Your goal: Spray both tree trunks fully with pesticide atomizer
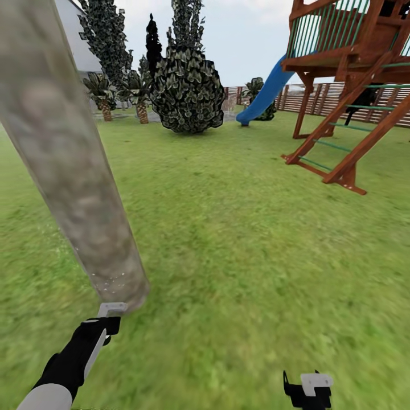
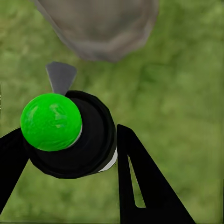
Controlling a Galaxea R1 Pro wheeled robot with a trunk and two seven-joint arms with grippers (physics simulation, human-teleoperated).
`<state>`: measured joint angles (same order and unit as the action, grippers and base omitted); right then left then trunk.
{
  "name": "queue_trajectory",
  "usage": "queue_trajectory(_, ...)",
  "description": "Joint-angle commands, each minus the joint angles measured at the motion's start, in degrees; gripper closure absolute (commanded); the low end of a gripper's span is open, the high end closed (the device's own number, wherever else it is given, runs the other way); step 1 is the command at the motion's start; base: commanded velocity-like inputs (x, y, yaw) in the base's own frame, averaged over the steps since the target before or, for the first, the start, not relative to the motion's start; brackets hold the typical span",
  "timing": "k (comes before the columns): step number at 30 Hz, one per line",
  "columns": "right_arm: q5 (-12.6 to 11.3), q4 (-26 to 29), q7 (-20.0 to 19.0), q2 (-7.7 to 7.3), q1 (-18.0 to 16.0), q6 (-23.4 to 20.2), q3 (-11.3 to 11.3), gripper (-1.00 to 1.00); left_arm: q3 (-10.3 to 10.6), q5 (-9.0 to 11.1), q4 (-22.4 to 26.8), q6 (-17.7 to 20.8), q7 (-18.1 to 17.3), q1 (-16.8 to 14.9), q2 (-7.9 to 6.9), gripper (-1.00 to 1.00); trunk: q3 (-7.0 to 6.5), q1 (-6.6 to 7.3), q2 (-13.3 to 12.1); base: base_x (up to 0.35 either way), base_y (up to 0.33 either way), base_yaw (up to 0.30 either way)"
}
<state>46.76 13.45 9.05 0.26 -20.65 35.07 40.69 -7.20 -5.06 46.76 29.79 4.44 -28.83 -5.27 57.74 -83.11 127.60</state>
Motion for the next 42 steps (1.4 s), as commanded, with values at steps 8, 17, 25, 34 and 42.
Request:
queue_trajectory(8, 0.0, 0.0, 0.0, 0.0, 0.0, 0.0, 0.0, -1.0, 0.0, -0.03, 0.0, 0.0, 0.04, 0.0, -0.17, 1.0, 0.0, 0.0, 0.0, 0.024, -0.264, 0.277)
queue_trajectory(17, 0.0, 0.0, 0.0, -0.01, 0.0, 0.0, 0.0, -1.0, 0.0, -0.04, 0.0, 0.0, 0.04, 0.0, -0.17, 1.0, 0.0, 0.0, 0.0, 0.0, -0.268, 0.277)
queue_trajectory(25, -0.01, 0.09, 0.0, -0.09, 0.0, 0.0, 0.03, -1.0, 0.57, 0.38, -0.07, 0.92, -0.55, -0.76, 0.39, 1.0, 0.0, 0.0, 0.0, 0.0, -0.063, 0.127)
queue_trajectory(34, -0.09, 0.09, 0.0, -0.12, 0.0, -0.08, 0.09, -1.0, 3.37, 0.5, 14.33, 11.95, -0.92, -1.53, -2.55, 1.0, 0.0, 0.0, 0.0, 0.0, 0.0, 0.0)
queue_trajectory(42, -0.09, 0.09, 0.0, -0.1, 0.0, -0.09, 0.09, -1.0, 1.53, 1.52, 17.59, 16.63, -5.95, -3.75, -6.44, 1.0, 0.0, 0.0, 0.0, 0.0, 0.0, 0.0)
